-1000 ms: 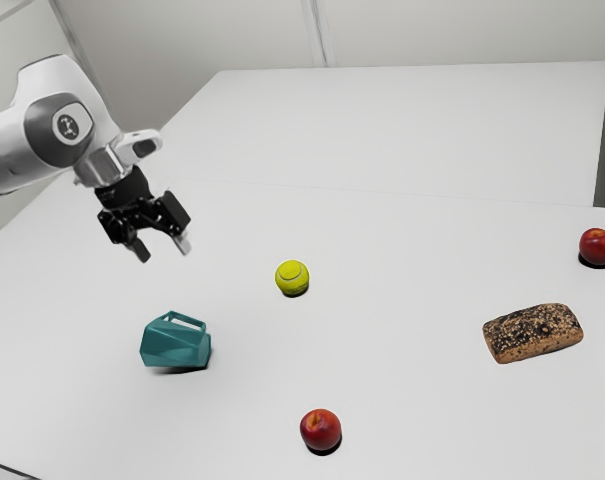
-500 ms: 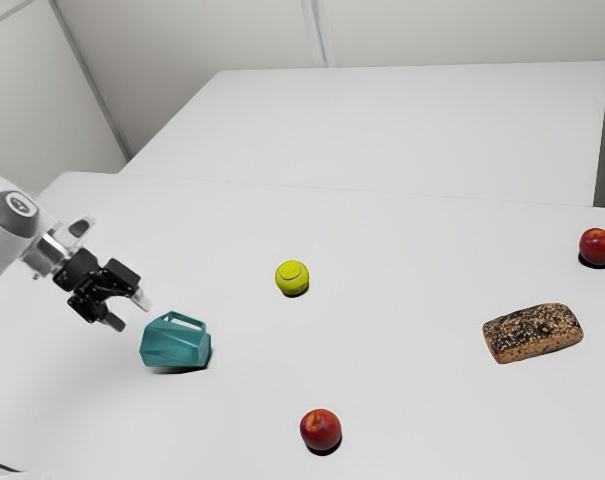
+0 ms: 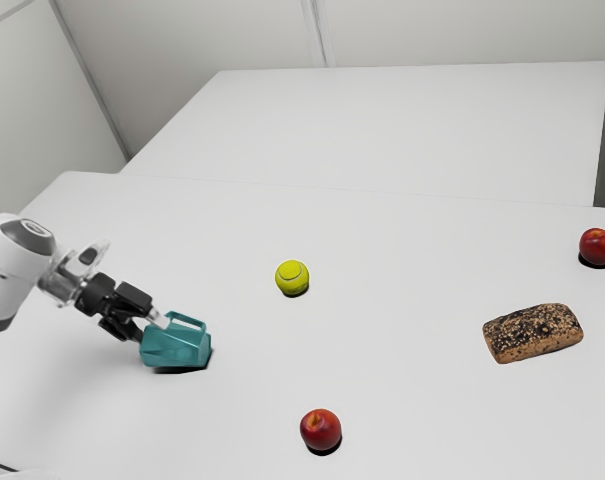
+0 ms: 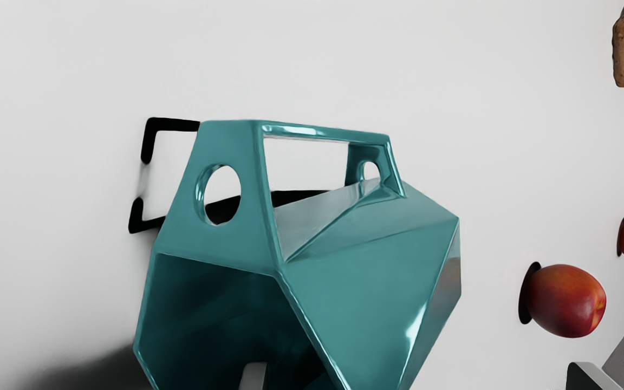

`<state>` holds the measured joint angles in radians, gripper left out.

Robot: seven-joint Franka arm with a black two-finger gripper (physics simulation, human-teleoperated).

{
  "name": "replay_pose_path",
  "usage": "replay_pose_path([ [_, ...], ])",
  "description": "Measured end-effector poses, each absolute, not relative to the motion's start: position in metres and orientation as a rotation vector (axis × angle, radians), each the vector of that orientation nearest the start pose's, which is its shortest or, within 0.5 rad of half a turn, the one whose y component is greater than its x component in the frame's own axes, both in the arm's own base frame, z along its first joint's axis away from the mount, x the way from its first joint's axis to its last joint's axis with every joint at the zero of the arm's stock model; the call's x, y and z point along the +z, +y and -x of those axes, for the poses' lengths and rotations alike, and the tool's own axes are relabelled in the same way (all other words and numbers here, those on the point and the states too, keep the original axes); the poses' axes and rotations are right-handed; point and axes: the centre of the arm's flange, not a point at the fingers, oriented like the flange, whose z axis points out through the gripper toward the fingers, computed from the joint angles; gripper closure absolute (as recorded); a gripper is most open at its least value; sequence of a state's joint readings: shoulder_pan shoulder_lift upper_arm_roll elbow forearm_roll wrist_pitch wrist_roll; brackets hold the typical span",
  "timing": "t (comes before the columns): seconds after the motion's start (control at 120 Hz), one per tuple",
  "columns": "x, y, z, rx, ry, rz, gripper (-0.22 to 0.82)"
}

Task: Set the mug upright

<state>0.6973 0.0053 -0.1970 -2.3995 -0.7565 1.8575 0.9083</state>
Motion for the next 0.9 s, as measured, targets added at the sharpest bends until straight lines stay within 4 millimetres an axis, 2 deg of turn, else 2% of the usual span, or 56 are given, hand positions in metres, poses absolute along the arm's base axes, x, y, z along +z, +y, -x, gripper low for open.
replay_pose_path([
  [0.067,0.296,0.161,-0.411,0.045,-0.002,-2.295,0.09],
  [0.283,0.298,0.154,-0.411,0.080,-0.101,-2.258,0.50],
  [0.4,0.302,0.152,-0.412,0.099,-0.148,-2.253,0.64],
  [0.592,0.306,0.148,-0.414,0.123,-0.211,-2.250,0.74],
  [0.742,0.321,0.143,-0.418,0.159,-0.276,-2.276,0.76],
  [0.8,0.332,0.131,-0.423,0.167,-0.332,-2.299,0.77],
  [0.9,0.349,0.094,-0.436,0.159,-0.484,-2.350,0.78],
])
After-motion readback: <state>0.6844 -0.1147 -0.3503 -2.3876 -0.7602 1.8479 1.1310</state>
